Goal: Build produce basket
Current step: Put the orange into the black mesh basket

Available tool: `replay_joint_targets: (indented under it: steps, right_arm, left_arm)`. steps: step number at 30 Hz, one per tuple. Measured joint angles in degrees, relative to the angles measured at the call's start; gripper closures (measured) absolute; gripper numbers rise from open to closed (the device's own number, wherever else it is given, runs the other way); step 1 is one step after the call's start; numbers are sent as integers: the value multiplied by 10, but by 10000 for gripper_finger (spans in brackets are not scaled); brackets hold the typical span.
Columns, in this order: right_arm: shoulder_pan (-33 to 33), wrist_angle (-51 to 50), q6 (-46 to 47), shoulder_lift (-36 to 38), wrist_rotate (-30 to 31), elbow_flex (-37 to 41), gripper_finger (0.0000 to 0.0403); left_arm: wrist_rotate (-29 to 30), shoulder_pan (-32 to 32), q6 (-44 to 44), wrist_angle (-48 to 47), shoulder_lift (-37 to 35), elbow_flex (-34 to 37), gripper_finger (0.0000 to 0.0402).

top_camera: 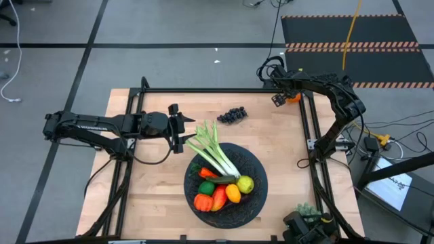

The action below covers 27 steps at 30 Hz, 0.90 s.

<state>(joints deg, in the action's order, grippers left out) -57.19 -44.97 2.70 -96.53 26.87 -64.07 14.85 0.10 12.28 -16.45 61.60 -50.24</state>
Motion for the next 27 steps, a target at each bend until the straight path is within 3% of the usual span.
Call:
replay_joint_targets:
  steps: [11, 17, 27]
  right_arm:
    - [4, -7, -17, 0, -9, 2, 40]
    - [11, -29, -17, 3, -22, 5, 59]
    - [56, -84, 52, 29, -74, 6, 88]
  left_arm:
    - [0, 0, -3, 0, 0, 0, 149]
    - [0, 0, -1, 0, 0, 0, 149]
    - [1, 0, 3, 0, 0, 0, 149]
